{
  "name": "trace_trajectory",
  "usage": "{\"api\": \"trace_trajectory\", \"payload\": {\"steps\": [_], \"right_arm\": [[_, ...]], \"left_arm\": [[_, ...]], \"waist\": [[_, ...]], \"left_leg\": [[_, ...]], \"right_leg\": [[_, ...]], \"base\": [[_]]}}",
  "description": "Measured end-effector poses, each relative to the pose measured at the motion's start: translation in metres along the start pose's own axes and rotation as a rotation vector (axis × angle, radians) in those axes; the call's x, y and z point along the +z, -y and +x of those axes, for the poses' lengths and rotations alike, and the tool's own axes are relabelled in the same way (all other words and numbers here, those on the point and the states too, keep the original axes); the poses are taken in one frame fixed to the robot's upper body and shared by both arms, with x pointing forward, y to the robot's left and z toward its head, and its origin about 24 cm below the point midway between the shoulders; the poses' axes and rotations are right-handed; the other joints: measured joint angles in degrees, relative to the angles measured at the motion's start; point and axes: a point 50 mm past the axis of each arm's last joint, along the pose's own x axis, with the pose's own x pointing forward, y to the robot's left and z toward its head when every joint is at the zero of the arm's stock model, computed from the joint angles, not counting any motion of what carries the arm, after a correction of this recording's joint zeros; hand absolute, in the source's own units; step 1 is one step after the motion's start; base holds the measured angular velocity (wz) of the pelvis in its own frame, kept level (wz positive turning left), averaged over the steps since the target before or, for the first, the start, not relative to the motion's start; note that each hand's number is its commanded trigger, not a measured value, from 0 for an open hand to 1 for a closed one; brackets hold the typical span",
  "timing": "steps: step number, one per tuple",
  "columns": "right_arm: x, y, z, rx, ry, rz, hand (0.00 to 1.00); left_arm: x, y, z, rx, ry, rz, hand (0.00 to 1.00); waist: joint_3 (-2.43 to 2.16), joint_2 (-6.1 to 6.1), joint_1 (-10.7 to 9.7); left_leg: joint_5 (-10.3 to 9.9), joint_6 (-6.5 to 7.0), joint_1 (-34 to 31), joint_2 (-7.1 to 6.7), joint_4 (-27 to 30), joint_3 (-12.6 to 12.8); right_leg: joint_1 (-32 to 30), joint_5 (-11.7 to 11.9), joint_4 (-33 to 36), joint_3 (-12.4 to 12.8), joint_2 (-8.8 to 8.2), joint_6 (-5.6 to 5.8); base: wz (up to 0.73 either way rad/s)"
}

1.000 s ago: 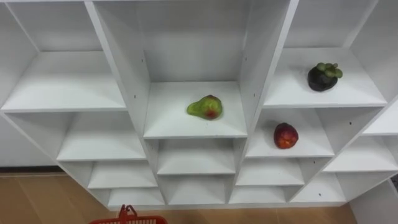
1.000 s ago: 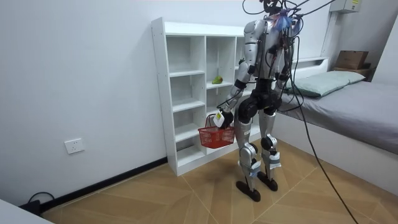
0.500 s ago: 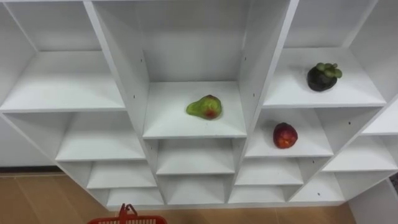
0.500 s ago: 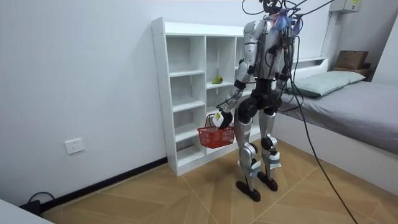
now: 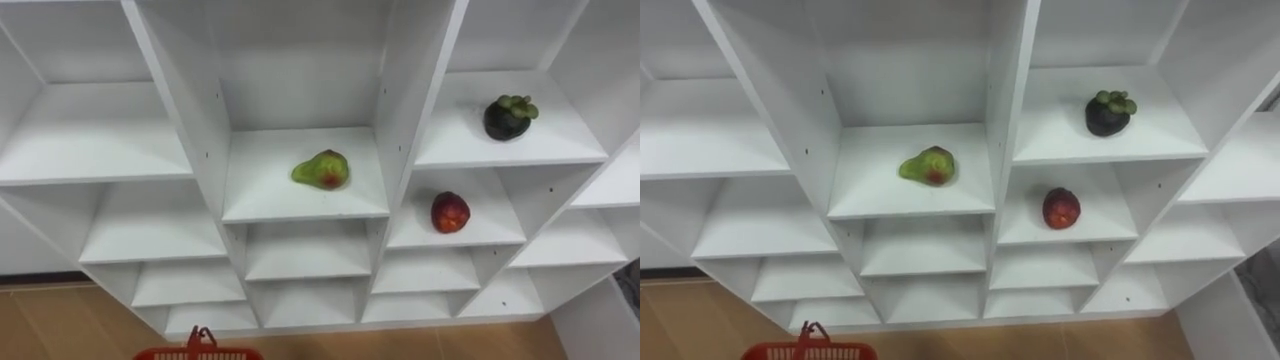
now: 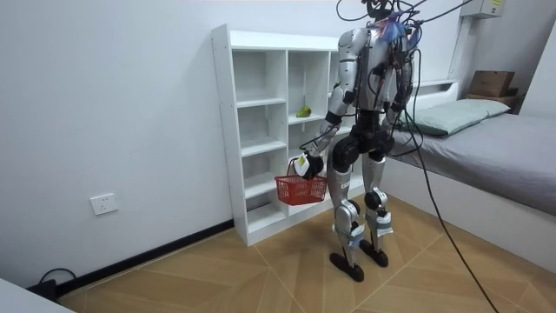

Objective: Collect fruits from the closet

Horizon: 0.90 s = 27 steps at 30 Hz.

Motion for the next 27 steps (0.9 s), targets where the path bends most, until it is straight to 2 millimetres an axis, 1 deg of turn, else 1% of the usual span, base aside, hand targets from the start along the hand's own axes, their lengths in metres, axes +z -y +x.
{"api": "trace_trajectory", "payload": {"steps": [2,3,4,5,6,8,9,10,11,13,15,16,18,20,23,27], "right_arm": [[0.031,0.004,-0.001,-0.043,0.158,0.045,0.00],[0.039,0.005,-0.002,-0.054,0.200,0.047,0.00],[0.056,0.007,-0.006,-0.077,0.291,0.049,0.00],[0.072,0.009,-0.011,-0.098,0.388,0.056,0.00],[0.079,0.010,-0.015,-0.111,0.432,0.053,0.00],[0.099,0.012,-0.034,-0.142,0.602,0.033,0.00],[0.101,0.012,-0.038,-0.145,0.630,0.030,0.00],[0.105,0.012,-0.046,-0.146,0.676,0.025,0.00],[0.106,0.010,-0.052,-0.132,0.702,0.023,0.00],[0.102,0.005,-0.058,-0.106,0.712,0.011,0.00],[0.098,0.000,-0.062,-0.082,0.712,0.002,0.00],[0.097,-0.002,-0.062,-0.064,0.709,-0.003,0.00],[0.096,-0.003,-0.067,-0.053,0.718,-0.004,0.00],[0.107,-0.002,-0.079,-0.051,0.787,0.008,0.00],[0.124,-0.004,-0.091,-0.041,0.878,0.019,0.00],[0.136,-0.009,-0.102,-0.024,0.947,0.030,0.00]], "left_arm": [[0.001,-0.001,-0.001,0.017,0.023,0.001,1.00],[0.002,-0.001,-0.001,0.018,0.030,0.001,1.00],[0.003,-0.001,-0.001,0.019,0.041,0.000,1.00],[0.003,-0.001,-0.002,0.019,0.050,-0.002,1.00],[0.002,-0.001,-0.002,0.019,0.051,-0.003,1.00],[0.000,0.000,-0.003,0.015,0.054,-0.002,1.00],[0.000,0.001,-0.003,0.014,0.054,-0.001,1.00],[0.000,0.002,-0.003,0.010,0.056,0.001,1.00],[-0.001,0.003,-0.004,0.007,0.057,0.009,1.00],[0.000,0.004,-0.005,0.005,0.071,0.020,1.00],[0.001,0.005,-0.006,0.000,0.092,0.033,1.00],[0.002,0.005,-0.006,-0.003,0.097,0.036,1.00],[0.002,0.006,-0.006,-0.006,0.099,0.037,1.00],[0.006,0.003,-0.005,-0.004,0.109,0.040,1.00],[0.007,0.004,-0.004,-0.018,0.110,0.046,1.00],[0.006,0.004,-0.004,-0.025,0.103,0.043,1.00]], "waist": [[-0.02,0.20,-0.2],[0.00,0.25,-0.4],[0.01,0.40,-0.5],[0.06,0.63,-0.5],[0.05,0.71,-0.4],[0.00,1.13,-0.4],[0.01,1.26,-0.5],[-0.11,1.48,-0.4],[-0.11,1.61,-0.5],[-0.26,1.77,-1.0],[-0.33,1.92,-1.7],[-0.31,1.87,-1.7],[-0.34,1.85,-1.6],[-0.35,1.80,-1.6],[-0.35,1.69,-1.4],[-0.36,1.32,-1.3]], "left_leg": [[0.0,0.00,0.0,0.03,0.1,0.3],[0.0,0.00,0.0,0.03,0.1,0.3],[0.0,0.00,0.0,0.03,0.1,0.4],[0.0,0.00,0.0,0.05,0.1,0.7],[0.0,0.00,0.0,0.07,0.1,0.9],[0.0,-0.01,0.0,0.10,-0.3,1.4],[0.0,-0.01,0.0,0.14,-0.4,1.6],[0.0,-0.01,-0.2,0.23,-0.5,1.9],[0.0,-0.01,-0.3,0.31,-0.6,2.4],[0.0,-0.03,-0.3,0.44,-0.7,3.3],[0.0,-0.03,-0.4,0.54,-0.8,3.6],[0.0,-0.03,-0.2,0.61,-0.8,4.5],[0.0,-0.03,-0.1,0.63,-0.8,4.8],[0.0,-0.03,-0.2,0.74,-1.0,5.0],[0.0,-0.03,-0.4,0.94,-1.1,5.5],[0.0,-0.03,-0.6,0.99,-1.1,5.5]], "right_leg": [[-0.3,0.0,0.0,0.3,0.03,0.00],[-0.4,0.0,0.0,0.4,0.03,0.00],[-0.4,0.0,0.1,0.5,0.03,0.00],[-0.5,0.0,0.1,0.8,0.06,0.00],[-0.6,0.0,0.1,1.2,0.10,0.00],[-0.8,0.0,0.1,1.7,0.17,0.00],[-0.9,0.0,0.1,1.8,0.21,0.00],[-1.5,0.0,0.3,2.3,0.30,0.00],[-1.8,0.0,0.4,2.9,0.38,0.00],[-2.2,0.0,0.6,3.3,0.50,-0.01],[-2.6,0.0,1.2,4.0,0.58,-0.01],[-2.6,0.0,1.2,4.9,0.66,-0.01],[-2.7,0.1,1.2,5.2,0.70,-0.03],[-3.5,0.3,1.3,6.0,0.90,-0.07],[-3.6,0.7,1.2,6.1,1.13,-0.10],[-3.9,0.9,1.2,5.9,1.17,-0.13]], "base": [[-0.07],[-0.07],[-0.07],[-0.08],[-0.11],[-0.09],[-0.11],[-0.18],[-0.23],[-0.21],[-0.19],[-0.29],[-0.21],[-0.09],[-0.10],[0.00]]}}
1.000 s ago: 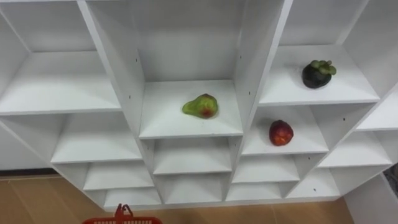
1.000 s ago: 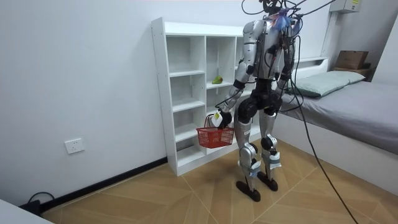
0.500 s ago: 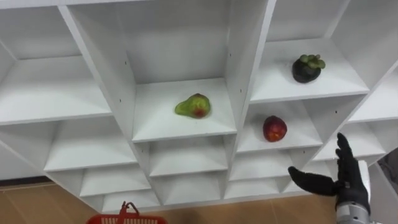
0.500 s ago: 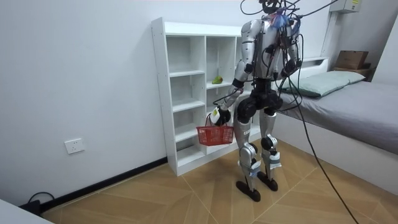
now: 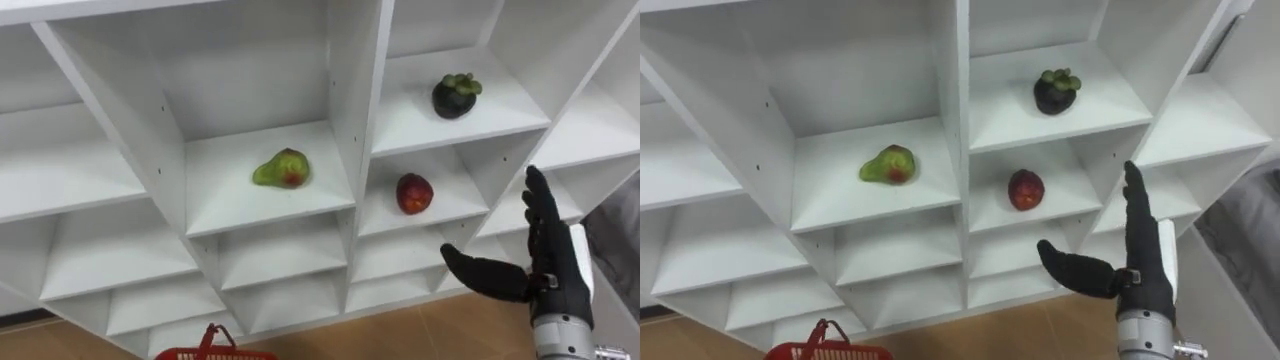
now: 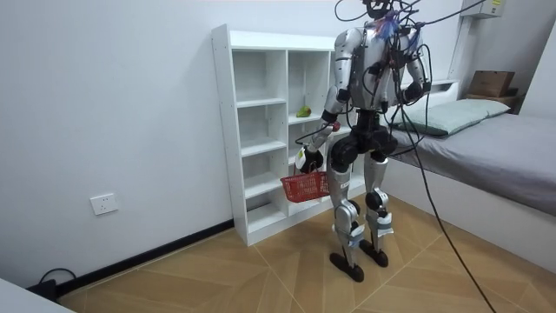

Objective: Collect fruits from the closet

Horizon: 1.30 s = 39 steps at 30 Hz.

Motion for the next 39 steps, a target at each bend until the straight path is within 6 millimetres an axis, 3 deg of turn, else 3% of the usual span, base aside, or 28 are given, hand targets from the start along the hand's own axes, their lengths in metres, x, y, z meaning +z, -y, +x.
{"api": "trace_trajectory", "payload": {"steps": [2,13,19,22,39], "right_arm": [[0.005,-0.004,0.000,-0.002,0.022,0.009,0.00],[0.027,-0.011,0.018,-0.043,0.142,-0.002,0.00],[0.040,-0.008,0.021,-0.065,0.206,-0.011,0.00],[0.043,-0.008,0.022,-0.086,0.218,-0.003,0.00],[0.058,-0.004,0.031,-0.166,0.288,0.034,0.00]], "left_arm": [[-0.001,0.000,0.000,-0.001,-0.003,-0.008,1.00],[0.002,0.002,0.001,-0.025,0.007,0.019,1.00],[0.001,-0.002,0.000,-0.020,0.004,0.026,1.00],[0.000,-0.003,0.000,-0.013,0.002,0.027,1.00],[0.000,-0.005,0.000,-0.010,-0.009,0.030,1.00]], "waist": [[-0.14,-0.12,0.4],[0.01,0.03,1.1],[0.33,-0.18,1.4],[0.43,-0.34,1.4],[0.30,-0.46,1.6]], "left_leg": [[0.0,0.00,-0.7,-0.01,0.2,0.0],[0.0,0.01,-1.4,-0.04,0.5,-0.7],[0.0,0.01,-1.7,-0.04,0.4,-1.0],[0.0,0.02,-1.7,-0.05,0.4,-1.3],[0.0,0.02,-1.7,-0.04,0.6,-1.6]], "right_leg": [[-0.5,0.1,0.1,-0.1,0.00,0.01],[-0.6,0.3,-0.1,-1.4,-0.08,0.04],[-0.5,0.3,-0.2,-1.9,-0.15,0.05],[-0.5,0.3,-0.2,-2.9,-0.23,0.05],[-0.4,0.3,-0.2,-3.3,-0.30,0.04]], "base": [[0.00],[0.03],[0.02],[0.04],[0.00]]}}
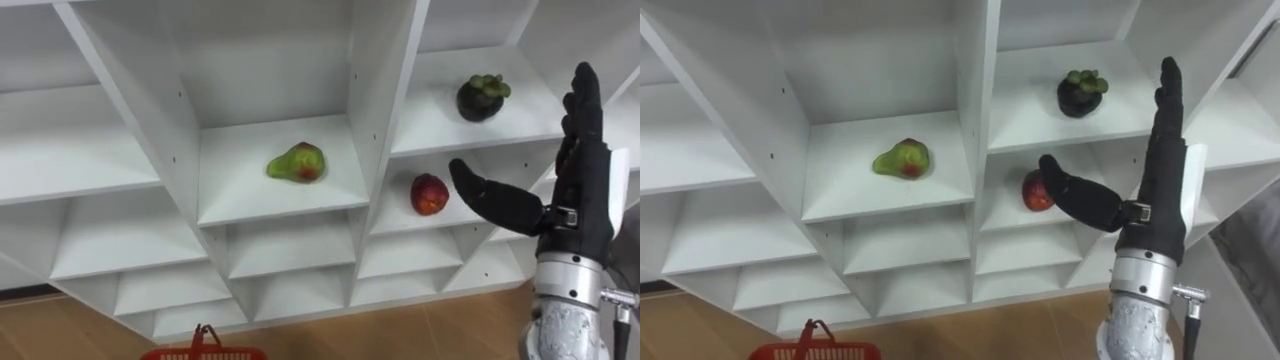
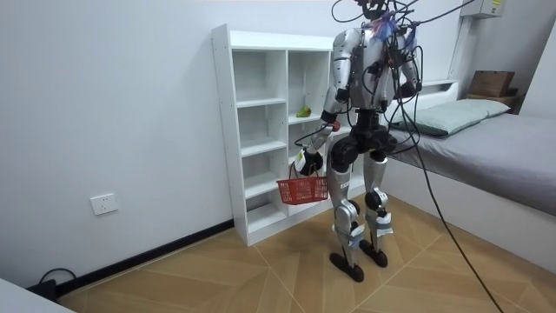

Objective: Collect fruits from the closet

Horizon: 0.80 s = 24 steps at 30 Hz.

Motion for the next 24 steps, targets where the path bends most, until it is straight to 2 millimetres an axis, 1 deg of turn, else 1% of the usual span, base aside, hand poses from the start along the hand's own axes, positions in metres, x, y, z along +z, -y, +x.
{"api": "trace_trajectory", "payload": {"steps": [2,3,4,7,9,10,13,14,16,17,20,24], "right_arm": [[-0.002,0.003,0.002,0.006,0.000,-0.013,0.00],[-0.003,0.003,0.003,0.010,-0.003,-0.020,0.00],[-0.007,0.004,0.004,0.015,-0.011,-0.031,0.00],[-0.011,0.003,0.007,0.032,-0.027,-0.038,0.00],[-0.011,0.004,0.009,0.041,-0.032,-0.018,0.00],[-0.011,0.006,0.011,0.046,-0.036,-0.006,0.00],[-0.009,0.014,0.018,0.038,-0.023,-0.005,0.00],[-0.007,0.017,0.022,0.019,-0.013,0.000,0.00],[-0.004,0.021,0.027,-0.004,0.001,0.012,0.00],[-0.002,0.021,0.029,-0.010,0.012,0.013,0.00],[0.000,0.020,0.034,-0.015,0.023,0.017,0.00],[-0.003,0.020,0.039,-0.018,0.019,0.012,0.00]], "left_arm": [[0.000,-0.001,0.000,0.000,0.001,0.006,1.00],[0.000,-0.001,0.000,0.000,0.002,0.010,1.00],[0.000,-0.001,0.000,0.000,0.002,0.009,1.00],[0.000,-0.002,0.000,-0.001,0.001,0.013,1.00],[0.004,-0.003,0.000,-0.007,0.017,0.010,1.00],[0.002,-0.003,-0.001,-0.010,0.017,0.004,1.00],[0.004,-0.006,-0.001,-0.003,0.032,0.001,1.00],[0.004,-0.006,-0.001,-0.002,0.031,0.002,1.00],[0.003,-0.007,-0.002,-0.005,0.024,0.001,1.00],[0.002,-0.008,-0.002,-0.002,0.015,0.001,1.00],[0.003,-0.009,-0.001,0.003,0.009,0.008,1.00],[0.003,-0.010,-0.001,0.006,0.008,0.023,1.00]], "waist": [[-0.01,-0.10,-0.2],[0.01,-0.16,-0.2],[-0.06,-0.31,-0.2],[0.01,-0.46,0.0],[0.05,-0.59,-0.1],[0.07,-0.75,0.0],[0.18,-1.34,-0.2],[0.02,-1.62,-0.2],[0.01,-1.94,0.1],[-0.01,-2.13,0.0],[0.19,-2.44,-0.1],[0.24,-2.52,-0.2]], "left_leg": [[0.0,0.01,0.2,-0.06,0.2,-0.8],[0.0,0.01,0.2,-0.06,0.3,-0.9],[0.0,0.01,0.3,-0.06,0.4,-1.1],[0.0,0.01,0.2,-0.05,0.5,-1.3],[0.0,0.01,0.2,-0.05,0.5,-1.4],[0.0,0.00,0.2,-0.06,0.5,-1.6],[0.0,-0.02,0.3,-0.07,0.6,-2.5],[0.0,-0.02,0.3,-0.04,0.6,-2.5],[0.0,-0.03,0.2,-0.08,0.6,-2.6],[0.0,-0.04,0.3,-0.14,0.6,-2.6],[0.0,-0.05,0.9,-0.10,0.6,-2.8],[0.0,-0.04,0.9,-0.15,0.5,-2.8]], "right_leg": [[0.5,0.0,0.0,-0.6,-0.11,0.00],[0.7,0.0,-0.1,-0.8,-0.13,0.00],[0.9,0.0,-0.1,-1.0,-0.15,0.00],[0.9,0.0,-0.1,-1.1,-0.14,0.00],[0.9,0.0,-0.1,-1.3,-0.16,0.00],[1.0,0.0,-0.1,-1.5,-0.16,0.00],[1.8,0.0,-0.2,-2.6,-0.19,0.00],[1.9,0.0,-0.2,-2.8,-0.16,0.00],[2.0,0.0,-0.6,-2.9,-0.17,0.00],[2.3,0.0,-1.0,-2.9,-0.20,0.00],[2.9,0.0,-1.0,-3.1,-0.18,0.00],[2.9,0.0,-1.0,-3.1,-0.23,0.00]], "base": [[0.15],[0.14],[0.07],[0.02],[0.02],[0.08],[0.15],[0.10],[0.02],[0.03],[0.05],[0.00]]}}
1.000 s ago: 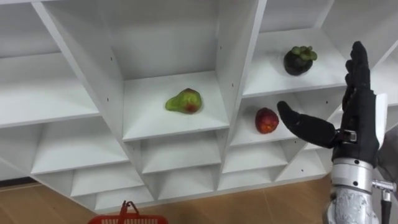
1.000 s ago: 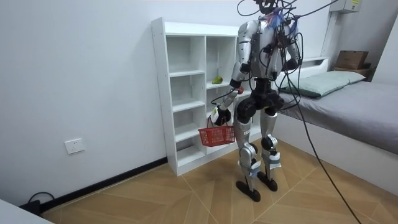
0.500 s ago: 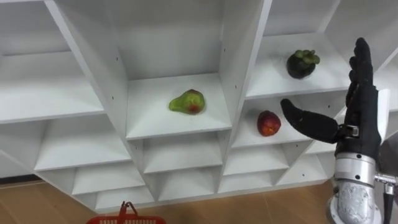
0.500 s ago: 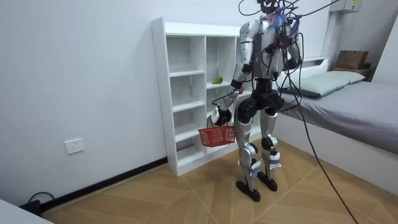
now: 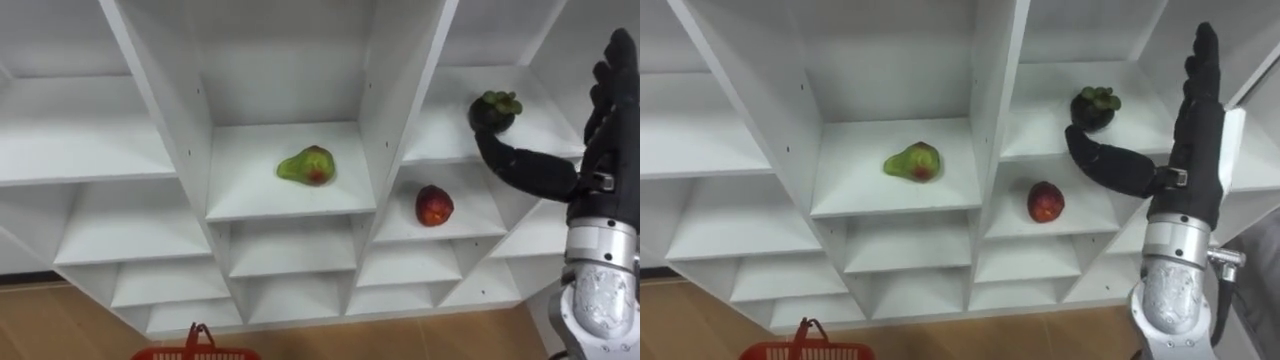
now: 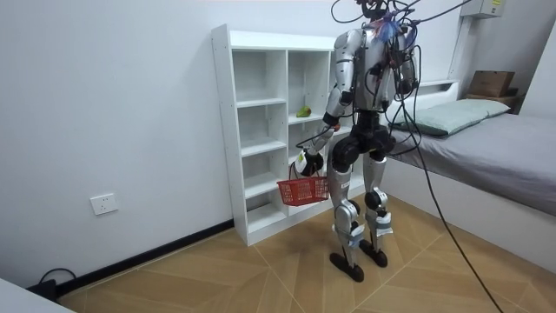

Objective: Collect fruits from the closet

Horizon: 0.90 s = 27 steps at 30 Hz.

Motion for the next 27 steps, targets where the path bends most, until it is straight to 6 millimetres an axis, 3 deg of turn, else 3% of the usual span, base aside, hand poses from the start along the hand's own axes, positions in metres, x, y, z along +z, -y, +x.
{"api": "trace_trajectory", "payload": {"steps": [11,18,27], "right_arm": [[-0.014,0.005,0.004,0.029,-0.074,-0.029,0.00],[-0.008,0.006,0.016,0.039,-0.045,-0.022,0.00],[-0.019,0.005,0.014,0.061,-0.097,-0.039,0.00]], "left_arm": [[-0.003,-0.007,0.000,0.029,-0.027,-0.029,1.00],[-0.005,-0.009,-0.001,0.034,-0.036,-0.039,1.00],[-0.003,-0.010,0.000,0.047,-0.029,-0.042,1.00]], "waist": [[-0.08,-0.23,-0.1],[-0.16,-0.36,0.0],[-0.16,-0.40,0.7]], "left_leg": [[0.0,-0.01,-0.6,-0.05,0.2,-0.9],[0.1,-0.07,-0.6,-0.01,0.3,-1.0],[0.1,-0.07,-0.5,-0.02,0.4,-1.2]], "right_leg": [[-0.3,0.0,0.0,-0.6,-0.03,0.00],[-0.3,0.0,-0.1,-0.6,-0.02,0.00],[0.0,0.0,0.0,-1.1,-0.10,0.00]], "base": [[0.03],[0.01],[0.00]]}}
